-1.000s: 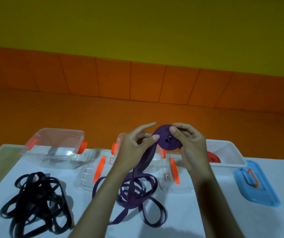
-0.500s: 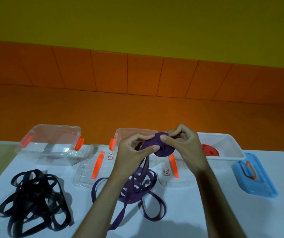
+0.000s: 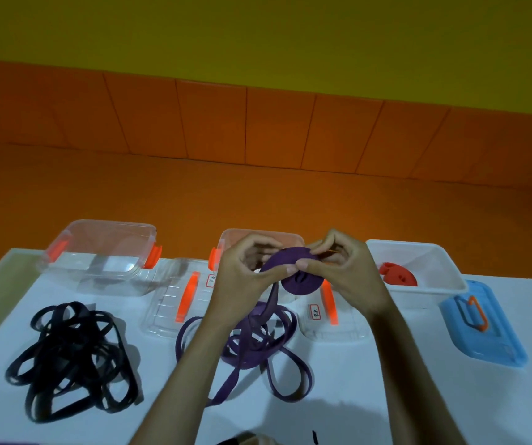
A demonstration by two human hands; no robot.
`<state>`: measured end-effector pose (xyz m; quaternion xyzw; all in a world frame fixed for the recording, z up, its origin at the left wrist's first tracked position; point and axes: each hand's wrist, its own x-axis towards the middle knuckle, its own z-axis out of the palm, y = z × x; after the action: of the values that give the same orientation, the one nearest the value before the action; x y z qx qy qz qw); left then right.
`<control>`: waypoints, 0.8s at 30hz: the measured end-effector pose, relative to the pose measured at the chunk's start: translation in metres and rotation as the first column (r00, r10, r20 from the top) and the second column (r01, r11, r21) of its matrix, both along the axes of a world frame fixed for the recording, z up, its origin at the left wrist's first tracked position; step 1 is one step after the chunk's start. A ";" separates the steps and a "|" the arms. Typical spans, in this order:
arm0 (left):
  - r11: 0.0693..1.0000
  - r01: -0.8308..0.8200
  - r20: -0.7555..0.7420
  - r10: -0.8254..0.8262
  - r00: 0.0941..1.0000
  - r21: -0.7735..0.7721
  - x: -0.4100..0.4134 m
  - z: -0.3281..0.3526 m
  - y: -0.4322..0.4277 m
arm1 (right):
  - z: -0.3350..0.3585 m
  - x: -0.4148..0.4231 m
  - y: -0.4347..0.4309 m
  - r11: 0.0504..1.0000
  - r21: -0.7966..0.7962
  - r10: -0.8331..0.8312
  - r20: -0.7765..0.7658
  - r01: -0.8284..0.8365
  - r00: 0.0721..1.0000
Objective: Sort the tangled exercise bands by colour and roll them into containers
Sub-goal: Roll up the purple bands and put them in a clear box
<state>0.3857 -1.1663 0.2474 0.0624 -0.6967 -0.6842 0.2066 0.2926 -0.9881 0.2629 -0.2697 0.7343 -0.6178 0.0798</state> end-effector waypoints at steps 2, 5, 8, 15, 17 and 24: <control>0.999 -0.049 -0.039 0.049 0.998 -0.021 -0.002 0.001 0.002 | 0.006 0.000 -0.001 0.999 -0.049 -0.023 -0.009 0.022 1.000; 1.000 -0.019 -0.059 0.019 0.998 -0.003 -0.004 0.004 0.001 | 0.014 0.003 -0.005 0.984 -0.173 -0.044 0.020 0.047 0.999; 0.999 0.034 -0.054 -0.033 0.998 0.020 -0.006 0.009 -0.004 | 0.014 0.000 -0.006 0.972 -0.232 -0.024 0.066 0.039 0.998; 1.000 -0.017 -0.090 0.016 0.996 -0.004 -0.014 0.009 -0.003 | 0.012 -0.009 -0.004 0.985 -0.167 -0.050 0.007 0.050 0.999; 1.000 0.010 -0.069 -0.010 0.998 -0.005 -0.016 0.006 -0.007 | 0.016 -0.007 -0.007 0.982 -0.175 -0.069 -0.001 0.068 0.998; 0.998 0.028 -0.051 -0.031 0.998 -0.055 -0.017 0.006 -0.014 | 0.001 -0.009 -0.013 0.996 -0.093 -0.001 0.027 0.004 1.000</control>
<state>0.3682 -1.1805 0.2539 0.0287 -0.7103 -0.6693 0.2160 0.2835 -1.0009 0.2638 -0.2641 0.7038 -0.6551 0.0762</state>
